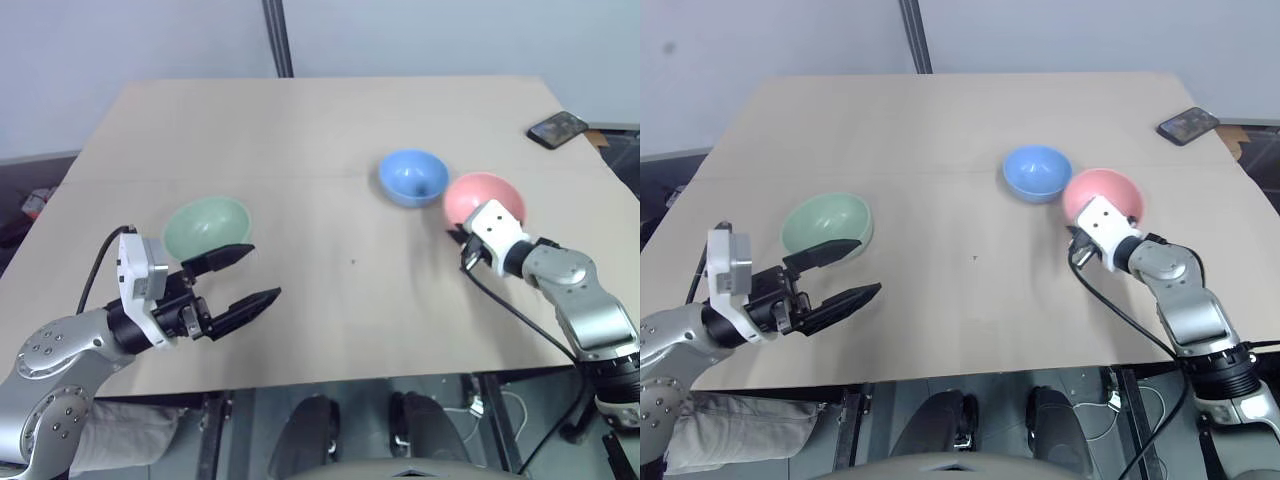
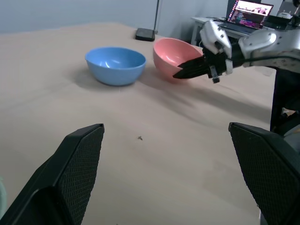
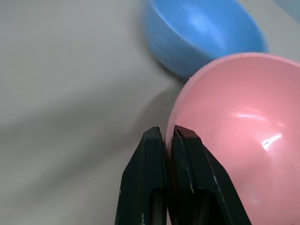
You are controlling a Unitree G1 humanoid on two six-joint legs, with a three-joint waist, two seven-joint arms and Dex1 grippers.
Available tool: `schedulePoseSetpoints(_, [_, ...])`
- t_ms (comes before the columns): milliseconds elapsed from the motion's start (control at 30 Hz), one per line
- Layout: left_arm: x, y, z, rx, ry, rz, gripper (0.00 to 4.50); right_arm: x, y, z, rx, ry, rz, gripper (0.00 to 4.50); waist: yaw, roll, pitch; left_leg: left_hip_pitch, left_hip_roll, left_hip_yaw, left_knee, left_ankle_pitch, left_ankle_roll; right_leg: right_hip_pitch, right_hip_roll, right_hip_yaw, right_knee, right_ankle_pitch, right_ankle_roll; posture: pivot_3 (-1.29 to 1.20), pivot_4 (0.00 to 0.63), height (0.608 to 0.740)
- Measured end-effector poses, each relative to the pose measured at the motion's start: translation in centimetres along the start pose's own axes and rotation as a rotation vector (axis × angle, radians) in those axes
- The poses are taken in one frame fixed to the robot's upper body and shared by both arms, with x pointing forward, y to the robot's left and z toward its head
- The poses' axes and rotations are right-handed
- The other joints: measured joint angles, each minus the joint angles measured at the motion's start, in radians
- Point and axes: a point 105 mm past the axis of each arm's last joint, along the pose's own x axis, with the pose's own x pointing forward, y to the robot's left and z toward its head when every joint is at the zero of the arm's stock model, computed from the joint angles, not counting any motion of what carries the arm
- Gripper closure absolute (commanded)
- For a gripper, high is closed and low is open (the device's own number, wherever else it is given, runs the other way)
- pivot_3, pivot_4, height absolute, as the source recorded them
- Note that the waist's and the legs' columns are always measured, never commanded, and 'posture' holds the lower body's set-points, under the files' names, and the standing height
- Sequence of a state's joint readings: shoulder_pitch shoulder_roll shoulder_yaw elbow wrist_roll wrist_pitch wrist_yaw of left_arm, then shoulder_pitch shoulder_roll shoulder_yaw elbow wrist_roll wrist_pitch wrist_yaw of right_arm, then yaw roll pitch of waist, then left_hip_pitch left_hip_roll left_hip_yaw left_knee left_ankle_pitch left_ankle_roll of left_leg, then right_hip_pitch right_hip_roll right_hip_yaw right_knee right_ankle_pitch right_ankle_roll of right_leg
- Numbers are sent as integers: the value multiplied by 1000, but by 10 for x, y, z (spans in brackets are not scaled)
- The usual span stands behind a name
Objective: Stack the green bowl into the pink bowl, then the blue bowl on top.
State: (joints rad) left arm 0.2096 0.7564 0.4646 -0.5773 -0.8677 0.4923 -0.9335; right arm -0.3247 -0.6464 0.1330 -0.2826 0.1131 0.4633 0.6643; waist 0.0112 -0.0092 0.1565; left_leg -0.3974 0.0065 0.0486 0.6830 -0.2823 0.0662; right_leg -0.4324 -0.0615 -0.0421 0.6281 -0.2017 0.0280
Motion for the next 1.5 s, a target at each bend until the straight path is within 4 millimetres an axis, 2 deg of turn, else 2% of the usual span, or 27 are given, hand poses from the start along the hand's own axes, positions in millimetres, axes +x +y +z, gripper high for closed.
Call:
schedulePoseSetpoints(100, [-2, -3, -1, -4, -1, -28, 0, -2, 39, 30, -40, -107, 196, 4454, 1, 0, 0, 0, 0, 0, 0, 0, 0, 0, 0, -1, 0, 0, 0, 0, 150, 740])
schedulePoseSetpoints(167, [-4, -2, -2, -9, -3, -34, 0, -3, 64, 41, -36, -146, 316, 4454, 1, 0, 0, 0, 0, 0, 1, 0, 0, 1, -1, -1, 0, 0, 0, 0, 150, 740])
schedulePoseSetpoints(267, [-5, 0, -2, -11, -6, -36, 0, 1, 77, 46, -26, -161, 379, 4454, 3, 0, 0, 0, 0, 0, 2, 0, 0, 1, -1, -1, 0, 0, 0, 0, 150, 740])
schedulePoseSetpoints(300, [-5, 0, -2, -10, -7, -34, 0, 5, 81, 46, -43, -151, 403, 3906, 3, 0, 0, 1, 0, 0, 2, 0, 0, 1, -1, -1, 0, 0, 0, 0, 150, 740])
schedulePoseSetpoints(333, [-5, 1, -1, -7, -9, -35, 0, 8, 84, 44, -55, -139, 420, 3686, 2, -1, 0, 1, 0, -1, 2, 0, 0, 1, -1, -1, 0, 1, -1, 0, 150, 740])
schedulePoseSetpoints(400, [-5, 3, 1, 3, -13, -39, 0, 18, 87, 35, -73, -102, 446, 2897, 2, -1, 0, 1, 0, -1, 2, 0, 0, 1, -1, -1, 1, 1, -1, 0, 150, 740])
schedulePoseSetpoints(467, [-4, 4, 2, 7, -15, -39, 0, 24, 88, 27, -65, -72, 457, 1927, 2, -1, 0, 1, 0, -1, 2, 0, 0, 1, -1, -1, 1, 1, -2, 0, 150, 740])
schedulePoseSetpoints(567, [-4, 5, 2, 9, -16, -36, 0, 26, 87, 31, -69, -79, 459, 399, 1, -1, 0, 0, 0, -1, 2, 0, -1, 1, -1, -1, 1, 1, -2, 0, 150, 740])
schedulePoseSetpoints(633, [-4, 5, 2, 9, -15, -36, 0, 25, 85, 40, -39, -102, 452, 138, 1, -1, 0, 0, 0, 0, 2, 0, -1, 1, -1, -1, 0, 1, -2, 0, 150, 740])
schedulePoseSetpoints(733, [-5, 5, 2, 8, -15, -35, 0, 15, 77, 56, 49, -155, 431, 138, 3, 0, 0, 0, 0, -1, 2, 0, -1, 1, -2, -1, 0, 1, -2, 0, 150, 740])
schedulePoseSetpoints(800, [-6, 5, -1, 1, -15, -24, 0, -5, 56, 79, 134, -246, 389, 138, 4, -1, 0, 0, 0, -1, 2, 0, 0, 1, -5, -1, 0, 1, -2, 0, 150, 740])
schedulePoseSetpoints(900, [-4, 6, -1, 4, -27, -17, 0, -12, 32, 95, 132, -288, 324, 138, 1, 0, 0, 1, 0, -1, 2, 0, 0, 1, -6, -2, 0, 2, -3, 0, 150, 740])
schedulePoseSetpoints(967, [-2, 6, -1, 7, -39, -14, 0, -4, -5, 89, 48, -250, 179, 138, 0, 0, 0, 1, 0, -1, 2, -1, 1, 1, -5, -2, 0, 3, -4, 0, 150, 740])
schedulePoseSetpoints(1033, [-1, 6, -1, 8, -45, -7, 0, 5, -39, 69, -53, -159, 49, 138, 0, 0, 0, 2, 0, 0, 2, 0, 1, 1, -1, -3, 1, 4, -5, 0, 150, 740])
schedulePoseSetpoints(1100, [-1, 8, -1, 7, -48, 4, 0, 18, -55, 47, -78, -102, 9, 138, -1, 0, 0, 1, 0, 0, 1, 1, -1, 1, 1, -2, 1, 4, -5, 0, 150, 740])
schedulePoseSetpoints(1233, [-1, 16, 1, 24, -47, 67, 0, 38, -59, 32, -62, -92, 24, 138, -7, 1, 1, -1, 2, 1, 1, 2, -3, -1, 4, 2, 0, 6, -2, 0, 150, 740])
schedulePoseSetpoints(1400, [-7, 27, -6, 19, -14, 200, 0, 42, -65, 44, -108, -148, 41, 138, -12, 1, 1, -1, 2, 1, 0, 1, -2, -1, 3, 2, -2, 6, -1, 0, 150, 740])
schedulePoseSetpoints(1500, [-12, 38, -12, 60, 55, 337, 0, 40, -55, 53, -66, -218, 110, 138, -10, 1, 1, -1, 2, 0, 0, 1, -2, -1, 0, 1, -1, 6, -1, 0, 150, 740])
